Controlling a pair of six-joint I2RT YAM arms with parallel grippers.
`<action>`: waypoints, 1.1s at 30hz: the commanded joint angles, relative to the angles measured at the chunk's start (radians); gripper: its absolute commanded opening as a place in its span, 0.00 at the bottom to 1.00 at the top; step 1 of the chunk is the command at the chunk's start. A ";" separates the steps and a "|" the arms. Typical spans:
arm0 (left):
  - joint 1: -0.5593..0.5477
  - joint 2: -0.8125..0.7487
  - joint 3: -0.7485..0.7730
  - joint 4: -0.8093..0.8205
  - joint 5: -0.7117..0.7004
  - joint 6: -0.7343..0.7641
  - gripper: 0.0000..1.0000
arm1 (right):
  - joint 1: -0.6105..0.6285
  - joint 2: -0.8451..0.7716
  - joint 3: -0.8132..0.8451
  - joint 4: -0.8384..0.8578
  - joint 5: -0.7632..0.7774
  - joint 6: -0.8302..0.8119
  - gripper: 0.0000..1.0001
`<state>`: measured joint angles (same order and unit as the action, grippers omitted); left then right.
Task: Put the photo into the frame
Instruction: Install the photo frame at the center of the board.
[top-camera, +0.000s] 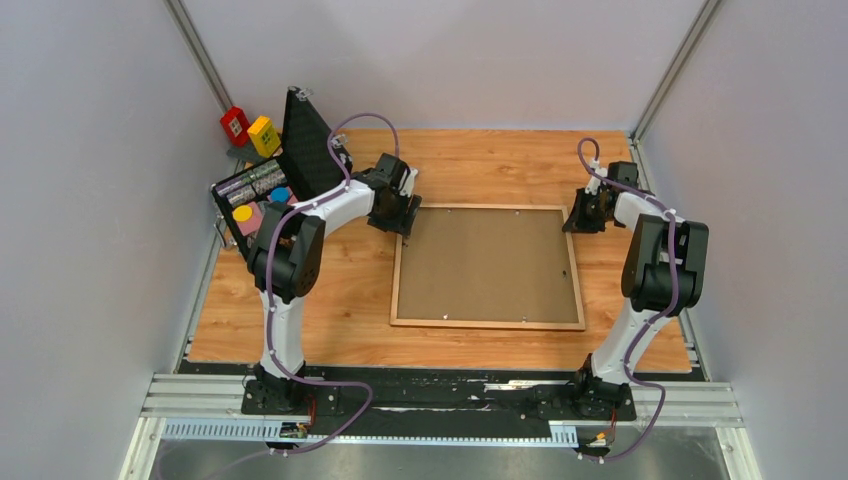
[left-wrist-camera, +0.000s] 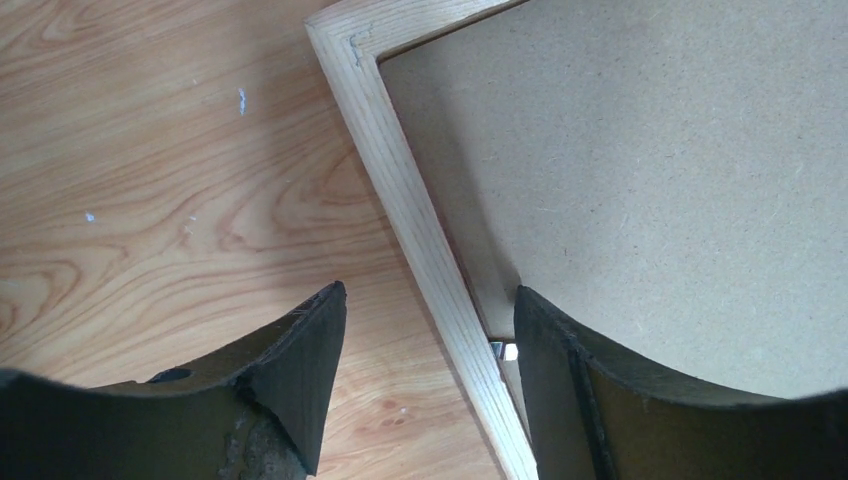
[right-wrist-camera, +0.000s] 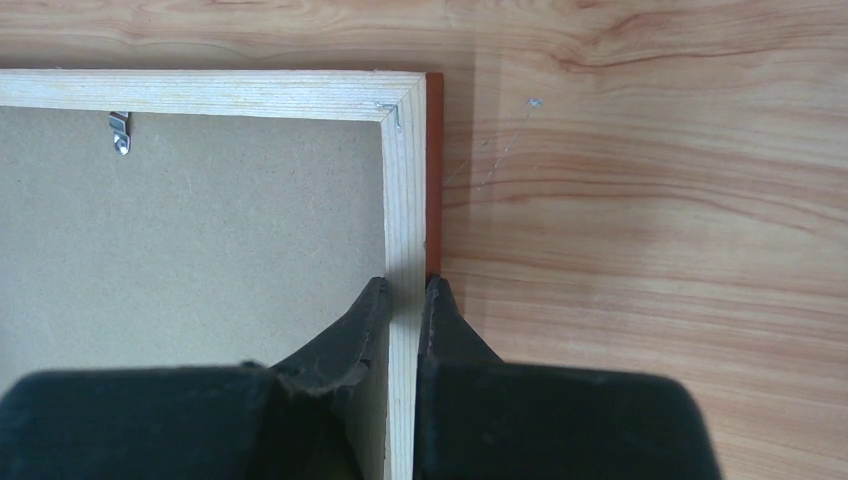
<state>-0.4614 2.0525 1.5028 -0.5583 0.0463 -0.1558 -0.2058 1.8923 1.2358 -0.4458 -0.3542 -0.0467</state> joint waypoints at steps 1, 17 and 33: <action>-0.003 0.003 0.022 -0.006 0.009 -0.022 0.68 | -0.009 -0.012 0.008 0.057 -0.048 0.020 0.00; 0.002 -0.014 0.024 -0.009 0.007 -0.019 0.33 | -0.012 -0.005 0.010 0.057 -0.047 0.017 0.00; 0.006 -0.024 0.030 -0.011 0.003 -0.017 0.04 | -0.020 -0.005 0.011 0.057 -0.037 0.013 0.03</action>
<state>-0.4618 2.0525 1.5047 -0.5598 0.0689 -0.1925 -0.2111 1.8950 1.2354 -0.4442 -0.3618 -0.0467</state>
